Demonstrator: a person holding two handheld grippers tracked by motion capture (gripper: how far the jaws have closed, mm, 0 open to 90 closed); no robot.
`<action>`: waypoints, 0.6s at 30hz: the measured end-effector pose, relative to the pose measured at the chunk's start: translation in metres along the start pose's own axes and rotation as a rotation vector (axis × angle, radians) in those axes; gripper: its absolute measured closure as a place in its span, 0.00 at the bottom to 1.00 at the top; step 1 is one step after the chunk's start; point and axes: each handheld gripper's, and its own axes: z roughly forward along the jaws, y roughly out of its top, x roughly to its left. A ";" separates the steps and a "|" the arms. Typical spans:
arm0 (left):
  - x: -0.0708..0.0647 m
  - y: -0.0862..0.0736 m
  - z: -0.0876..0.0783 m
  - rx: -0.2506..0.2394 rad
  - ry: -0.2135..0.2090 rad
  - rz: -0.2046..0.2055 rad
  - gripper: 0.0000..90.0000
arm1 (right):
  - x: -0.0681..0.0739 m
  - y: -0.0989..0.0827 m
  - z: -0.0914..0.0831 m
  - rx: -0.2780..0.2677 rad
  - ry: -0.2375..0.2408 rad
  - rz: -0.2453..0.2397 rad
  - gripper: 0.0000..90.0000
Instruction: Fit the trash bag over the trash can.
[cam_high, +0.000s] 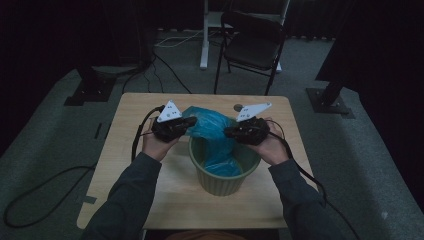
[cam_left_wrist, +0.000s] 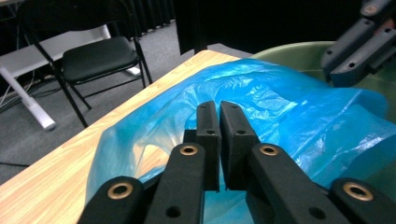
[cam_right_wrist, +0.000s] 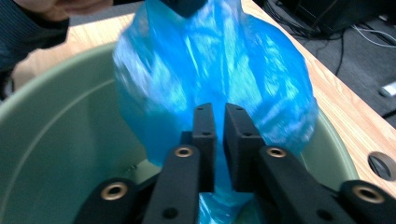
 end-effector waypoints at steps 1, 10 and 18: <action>-0.001 0.000 0.000 -0.002 -0.003 0.002 0.97 | 0.000 0.001 -0.001 -0.006 0.001 -0.001 0.88; -0.013 0.003 0.002 -0.010 -0.028 0.034 0.98 | -0.001 0.015 0.004 -0.022 -0.025 -0.005 0.81; -0.025 0.001 -0.001 -0.024 -0.056 0.058 0.99 | 0.001 0.020 0.014 -0.011 -0.022 -0.020 0.78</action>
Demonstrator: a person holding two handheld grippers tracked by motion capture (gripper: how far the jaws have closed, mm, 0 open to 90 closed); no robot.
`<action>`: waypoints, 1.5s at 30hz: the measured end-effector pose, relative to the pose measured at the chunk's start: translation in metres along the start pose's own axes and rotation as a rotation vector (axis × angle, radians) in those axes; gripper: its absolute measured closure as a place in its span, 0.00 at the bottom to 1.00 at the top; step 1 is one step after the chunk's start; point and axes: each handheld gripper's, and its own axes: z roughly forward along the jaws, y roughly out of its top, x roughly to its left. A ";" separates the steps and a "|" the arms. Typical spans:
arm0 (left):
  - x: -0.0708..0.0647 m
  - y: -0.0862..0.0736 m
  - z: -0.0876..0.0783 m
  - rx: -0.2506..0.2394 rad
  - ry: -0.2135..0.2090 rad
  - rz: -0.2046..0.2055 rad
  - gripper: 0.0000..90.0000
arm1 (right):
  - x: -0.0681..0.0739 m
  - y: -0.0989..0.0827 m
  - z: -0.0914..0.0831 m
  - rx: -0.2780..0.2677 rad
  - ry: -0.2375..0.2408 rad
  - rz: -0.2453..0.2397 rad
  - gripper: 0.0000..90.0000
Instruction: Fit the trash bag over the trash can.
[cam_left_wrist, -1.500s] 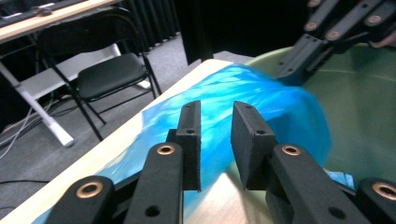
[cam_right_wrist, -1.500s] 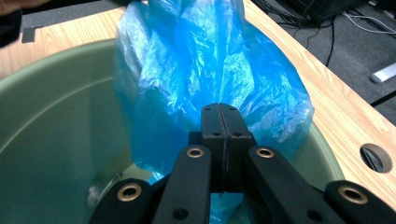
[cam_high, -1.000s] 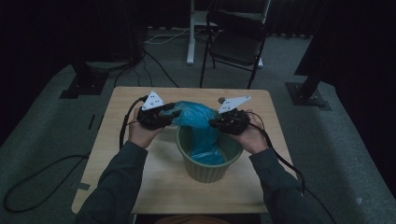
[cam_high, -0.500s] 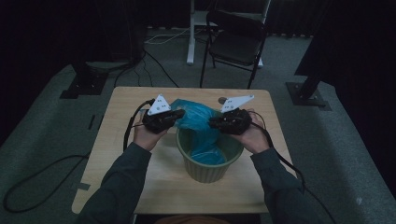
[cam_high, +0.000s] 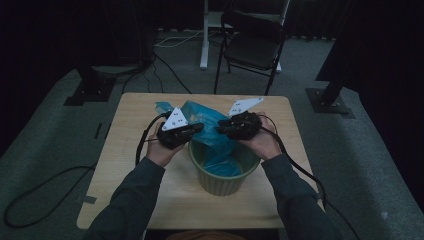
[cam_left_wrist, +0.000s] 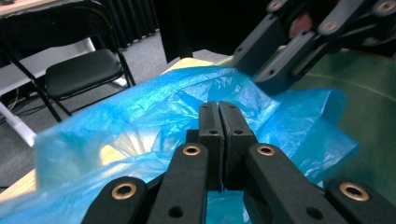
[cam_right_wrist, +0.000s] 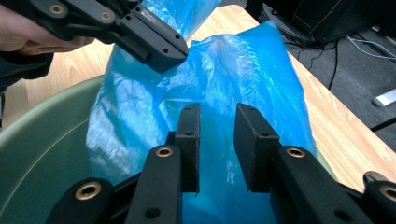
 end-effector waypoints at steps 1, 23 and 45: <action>0.000 0.000 0.000 0.000 0.000 0.000 0.99 | 0.000 0.000 0.000 0.000 0.000 0.000 0.78; 0.001 -0.001 -0.020 -0.061 0.044 -0.030 0.89 | 0.013 -0.009 -0.002 0.034 -0.007 -0.060 1.00; 0.003 0.001 0.002 0.039 -0.009 -0.034 0.73 | 0.018 -0.009 -0.005 0.004 0.013 -0.071 1.00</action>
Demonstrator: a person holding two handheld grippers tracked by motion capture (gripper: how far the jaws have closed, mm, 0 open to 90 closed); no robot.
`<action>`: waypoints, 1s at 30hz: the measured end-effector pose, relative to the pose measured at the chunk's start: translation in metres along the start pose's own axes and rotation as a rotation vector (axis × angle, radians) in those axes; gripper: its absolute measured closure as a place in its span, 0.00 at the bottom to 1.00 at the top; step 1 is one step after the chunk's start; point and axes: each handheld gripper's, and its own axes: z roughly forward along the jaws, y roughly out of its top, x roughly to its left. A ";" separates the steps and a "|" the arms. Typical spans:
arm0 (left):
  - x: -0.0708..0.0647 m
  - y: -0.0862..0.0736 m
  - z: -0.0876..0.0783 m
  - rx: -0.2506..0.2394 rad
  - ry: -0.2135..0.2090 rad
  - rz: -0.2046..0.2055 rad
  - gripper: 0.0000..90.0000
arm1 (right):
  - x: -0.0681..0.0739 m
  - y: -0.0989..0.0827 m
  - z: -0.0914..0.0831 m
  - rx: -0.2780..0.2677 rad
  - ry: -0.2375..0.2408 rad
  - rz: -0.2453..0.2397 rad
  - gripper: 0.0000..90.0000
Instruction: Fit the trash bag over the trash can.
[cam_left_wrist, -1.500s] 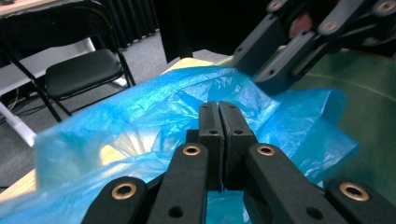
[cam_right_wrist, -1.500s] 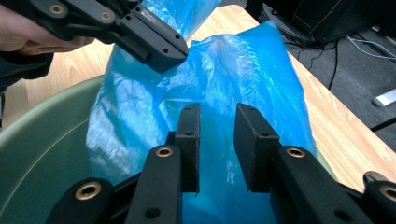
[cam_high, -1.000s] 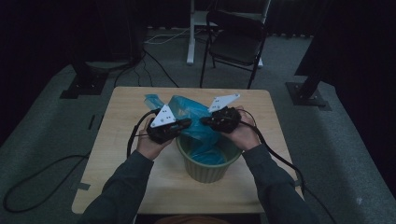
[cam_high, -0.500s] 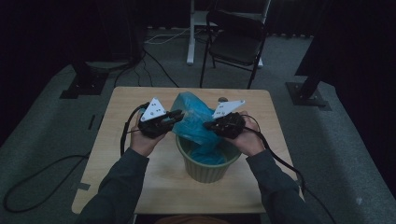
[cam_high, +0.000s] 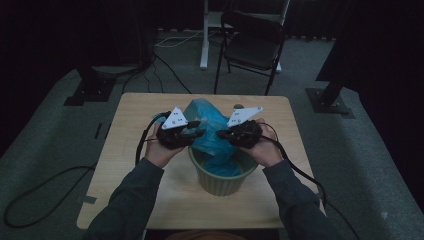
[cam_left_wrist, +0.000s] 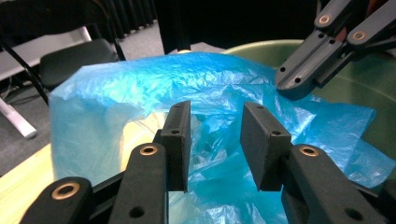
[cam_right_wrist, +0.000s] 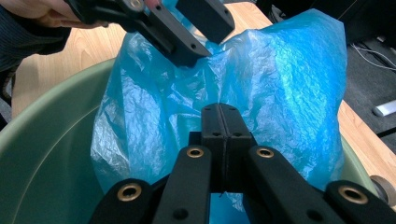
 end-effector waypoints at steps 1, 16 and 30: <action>0.000 0.000 0.001 0.005 0.002 0.001 0.76 | 0.000 0.000 0.000 0.001 -0.001 0.000 1.00; 0.005 -0.009 -0.014 -0.005 0.041 -0.002 1.00 | -0.002 -0.013 -0.011 0.011 -0.023 0.011 1.00; 0.019 -0.022 -0.024 0.007 0.098 -0.049 1.00 | -0.007 -0.029 -0.024 0.018 -0.047 0.045 1.00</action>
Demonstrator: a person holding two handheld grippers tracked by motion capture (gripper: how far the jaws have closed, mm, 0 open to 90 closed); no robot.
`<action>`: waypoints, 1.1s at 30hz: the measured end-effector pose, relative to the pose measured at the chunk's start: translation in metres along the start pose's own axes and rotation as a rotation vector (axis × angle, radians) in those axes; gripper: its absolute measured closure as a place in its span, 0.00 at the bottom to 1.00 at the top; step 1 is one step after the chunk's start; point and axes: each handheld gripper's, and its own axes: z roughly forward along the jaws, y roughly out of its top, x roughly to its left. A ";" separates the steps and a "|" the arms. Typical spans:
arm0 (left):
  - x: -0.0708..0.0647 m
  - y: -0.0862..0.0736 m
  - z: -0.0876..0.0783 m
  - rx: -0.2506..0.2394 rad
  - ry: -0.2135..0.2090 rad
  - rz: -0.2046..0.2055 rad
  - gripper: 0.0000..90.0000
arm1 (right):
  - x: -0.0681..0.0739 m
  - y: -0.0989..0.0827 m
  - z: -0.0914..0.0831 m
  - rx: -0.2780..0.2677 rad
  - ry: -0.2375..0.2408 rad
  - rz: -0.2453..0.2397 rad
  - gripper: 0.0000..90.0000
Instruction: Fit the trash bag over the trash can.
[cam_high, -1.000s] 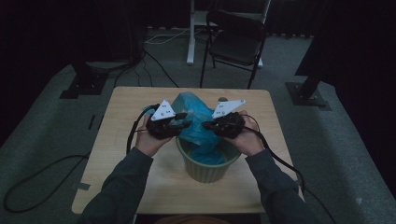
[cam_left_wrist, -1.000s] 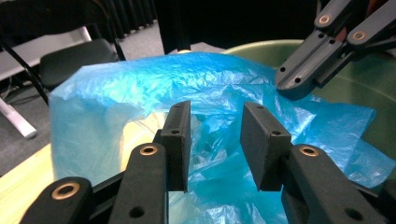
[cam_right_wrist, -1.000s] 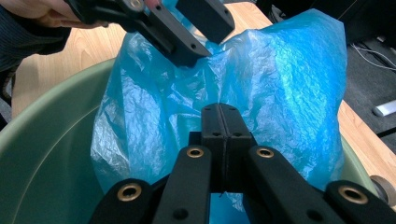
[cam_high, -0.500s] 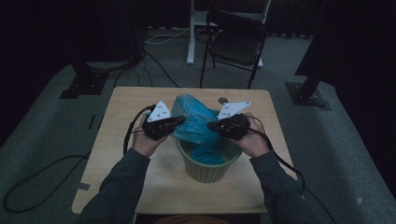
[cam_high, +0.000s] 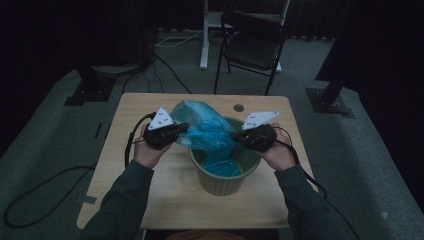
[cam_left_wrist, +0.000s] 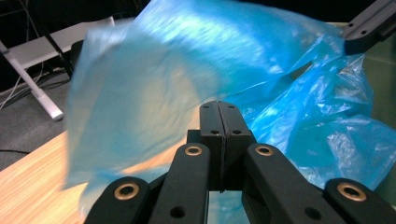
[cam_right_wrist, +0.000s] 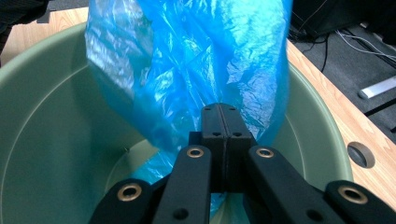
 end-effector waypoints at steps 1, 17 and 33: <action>0.001 -0.001 0.000 0.000 0.000 -0.004 1.00 | -0.001 -0.002 -0.001 -0.001 -0.003 0.003 1.00; 0.009 -0.007 -0.005 -0.009 0.030 -0.034 1.00 | -0.014 -0.022 -0.022 -0.024 -0.030 0.067 1.00; -0.006 0.002 0.001 -0.042 -0.006 0.000 1.00 | 0.001 0.031 -0.003 -0.097 -0.007 -0.006 0.78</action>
